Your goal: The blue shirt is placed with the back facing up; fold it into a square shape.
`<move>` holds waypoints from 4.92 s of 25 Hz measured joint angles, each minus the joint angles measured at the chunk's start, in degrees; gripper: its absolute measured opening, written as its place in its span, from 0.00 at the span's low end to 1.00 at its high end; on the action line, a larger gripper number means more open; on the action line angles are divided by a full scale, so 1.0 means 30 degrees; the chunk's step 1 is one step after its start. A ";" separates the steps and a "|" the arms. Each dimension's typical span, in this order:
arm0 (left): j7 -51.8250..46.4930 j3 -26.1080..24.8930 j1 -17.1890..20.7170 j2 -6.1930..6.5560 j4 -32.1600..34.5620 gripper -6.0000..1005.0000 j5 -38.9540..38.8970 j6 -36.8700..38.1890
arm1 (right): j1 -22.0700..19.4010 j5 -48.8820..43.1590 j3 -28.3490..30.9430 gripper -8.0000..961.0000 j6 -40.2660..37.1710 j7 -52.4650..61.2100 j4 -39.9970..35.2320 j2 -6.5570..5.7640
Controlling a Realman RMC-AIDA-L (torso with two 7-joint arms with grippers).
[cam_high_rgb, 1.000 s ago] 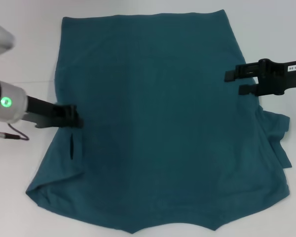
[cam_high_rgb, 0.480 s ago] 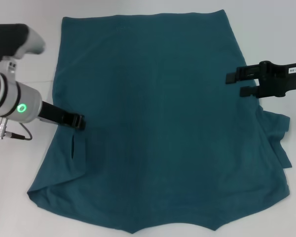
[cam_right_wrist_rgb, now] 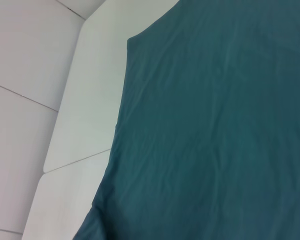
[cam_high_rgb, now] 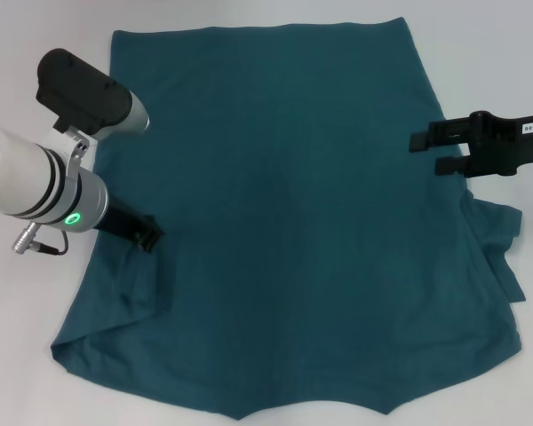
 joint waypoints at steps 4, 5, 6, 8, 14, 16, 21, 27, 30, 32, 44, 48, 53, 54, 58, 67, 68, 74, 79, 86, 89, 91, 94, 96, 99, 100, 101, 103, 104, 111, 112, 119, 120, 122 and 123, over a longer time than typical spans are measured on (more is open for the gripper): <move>0.0150 -0.0149 0.0055 -0.0043 0.0027 0.01 -0.0221 -0.0137 | -0.0068 -0.0005 0.0029 0.79 0.0029 0.0000 0.0012 0.0000; 0.0183 -0.0198 0.0055 -0.0043 0.0029 0.01 -0.0256 -0.0088 | -0.0074 -0.0006 0.0031 0.79 0.0044 -0.0004 0.0018 0.0000; 0.0271 -0.0257 0.0055 -0.0035 0.0032 0.01 -0.0344 -0.0019 | -0.0078 -0.0005 0.0033 0.79 0.0056 -0.0007 0.0021 0.0001; 0.0707 -0.0307 0.0067 -0.0028 0.0105 0.01 -0.0735 0.0099 | -0.0082 -0.0005 0.0038 0.79 0.0079 -0.0010 0.0024 0.0000; 0.1860 -0.0102 0.0368 -0.0077 0.0506 0.01 -0.1798 0.0122 | -0.0117 -0.0009 0.0041 0.79 0.0160 -0.0002 0.0029 -0.0001; 0.1965 -0.0072 0.0375 -0.0082 0.0513 0.12 -0.1802 0.0113 | -0.0146 -0.0009 0.0040 0.79 0.0183 0.0019 0.0029 0.0000; 0.1792 -0.0635 0.0566 -0.0081 0.0617 0.32 -0.1824 -0.0066 | -0.0174 -0.0007 0.0040 0.79 0.0231 0.0070 0.0028 0.0000; -0.1216 -0.6087 0.0764 0.0286 0.0641 0.56 -0.2885 0.2098 | -0.0161 0.0009 -0.0146 0.79 0.0219 -0.0264 -0.0054 0.0002; -0.2450 -0.9120 0.1302 0.0706 0.0332 0.67 -0.4394 0.5566 | -0.0140 0.0007 -0.0438 0.79 0.0101 -0.0705 -0.0129 0.0025; -0.2113 -1.0717 0.1969 0.1081 -0.0281 0.73 -0.6260 0.7792 | -0.0144 0.0003 -0.0747 0.79 0.0098 -0.0940 -0.0281 0.0027; 0.1440 -1.3034 0.5741 0.2459 -0.4577 0.79 -1.1633 1.3348 | -0.0395 0.0082 -0.1184 0.79 0.0205 -0.4383 -0.1322 0.0796; 0.2853 -1.3409 0.6053 0.2278 -0.4695 0.78 -1.1724 1.3087 | -0.0417 0.0087 -0.1135 0.79 0.0444 -0.4729 -0.1382 0.0993; 0.3028 -1.3500 0.6279 0.2206 -0.4880 0.78 -1.1728 1.1829 | -0.0630 -0.0021 -0.1223 0.79 0.0369 -0.4562 -0.1414 0.0902; 0.3040 -1.3504 0.6299 0.2193 -0.4881 0.78 -1.1747 1.1679 | -0.0739 -0.0023 -0.1166 0.79 0.0363 -0.4385 -0.1430 0.0812; 0.3075 -1.3510 0.6279 0.2184 -0.4904 0.78 -1.1774 1.1309 | -0.1466 -0.0021 -0.0492 0.79 0.0115 -0.3017 -0.1581 0.0193; 0.3059 -1.3722 0.6157 0.2198 -0.4910 0.78 -1.1858 1.0794 | -0.3464 -0.1856 -0.0181 0.79 -0.1537 0.0497 -0.2430 -0.1622; 0.3062 -1.3726 0.6151 0.2206 -0.4910 0.78 -1.1864 1.0721 | -0.3590 -0.1965 -0.0107 0.79 -0.1527 0.0524 -0.2435 -0.1665; 0.3068 -1.3734 0.6120 0.2165 -0.4922 0.78 -1.1895 1.0579 | -0.3786 -0.2790 -0.0124 0.78 -0.0219 0.0345 -0.2332 -0.1324; 0.2947 -1.3733 0.6184 0.2072 -0.4922 0.78 -1.1908 1.0403 | -0.3584 -0.3514 -0.0036 0.78 0.1285 0.0586 -0.2127 -0.0505; 0.2892 -1.3733 0.6251 0.2028 -0.4920 0.78 -1.1908 1.0390 | -0.3070 -0.3543 -0.0149 0.77 0.3090 0.1127 -0.0908 0.0099; 0.2892 -1.3732 0.6287 0.2001 -0.4920 0.78 -1.1909 1.0377 | -0.2846 -0.3549 -0.0161 0.77 0.3539 0.1133 -0.0357 0.0126; 0.2894 -1.3732 0.6316 0.1989 -0.4920 0.78 -1.1908 1.0296 | -0.2739 -0.3559 -0.0197 0.76 0.3782 0.1136 -0.0170 0.0160; 0.2975 -1.3733 0.6350 0.1983 -0.4920 0.78 -1.1908 1.0183 | -0.2622 -0.3573 -0.0221 0.76 0.4172 0.1141 0.0102 0.0205; 0.3017 -1.3733 0.6357 0.1982 -0.4920 0.78 -1.1908 1.0173 | -0.2542 -0.3577 -0.0234 0.76 0.4443 0.1144 0.0335 0.0229; 0.3028 -1.3732 0.6363 0.1981 -0.4919 0.78 -1.1908 1.0119 | -0.2442 -0.3578 -0.0278 0.76 0.4975 0.1150 0.0754 0.0267; 0.3028 -1.3732 0.6365 0.1981 -0.4920 0.78 -1.1907 1.0077 | -0.2404 -0.3578 -0.0288 0.76 0.5126 0.1151 0.0886 0.0280; 0.3030 -1.3733 0.6374 0.1981 -0.4919 0.78 -1.1896 1.0006 | -0.2371 -0.3578 -0.0297 0.75 0.5257 0.1153 0.0983 0.0304; 0.3033 -1.3732 0.6398 0.1981 -0.4920 0.78 -1.1867 0.9906 | -0.2321 -0.3578 -0.0348 0.75 0.5393 0.1157 0.1052 0.0376; 0.3039 -1.3732 0.6419 0.1981 -0.4921 0.78 -1.1861 0.9866 | -0.2302 -0.3578 -0.0363 0.75 0.5433 0.1158 0.1057 0.0409; 0.3065 -1.3732 0.6478 0.1982 -0.4920 0.78 -1.1877 0.9698 | -0.2128 -0.3633 -0.0413 0.71 0.5457 0.1396 0.1071 0.0514; 0.3066 -1.3732 0.6481 0.1981 -0.4919 0.78 -1.1879 0.9697 | -0.2115 -0.3654 -0.0417 0.68 0.5457 0.1414 0.1074 0.0514; 0.3019 -1.3732 0.6428 0.1981 -0.4920 0.78 -1.1897 0.9697 | -0.2169 -0.3777 -0.0426 0.54 0.5283 0.1412 0.1078 0.0448; 0.3001 -1.3732 0.6418 0.1982 -0.4920 0.78 -1.1900 0.9697 | -0.2186 -0.3795 -0.0433 0.52 0.5244 0.1396 0.1079 0.0443; 0.2978 -1.3732 0.6409 0.1981 -0.4920 0.78 -1.1905 0.9698 | -0.2240 -0.3795 -0.0433 0.36 0.5142 0.1344 0.1044 0.0439; 0.2976 -1.3733 0.6407 0.1981 -0.4919 0.78 -1.1907 0.9699 | -0.2274 -0.3796 -0.0433 0.28 0.5102 0.1317 0.0992 0.0430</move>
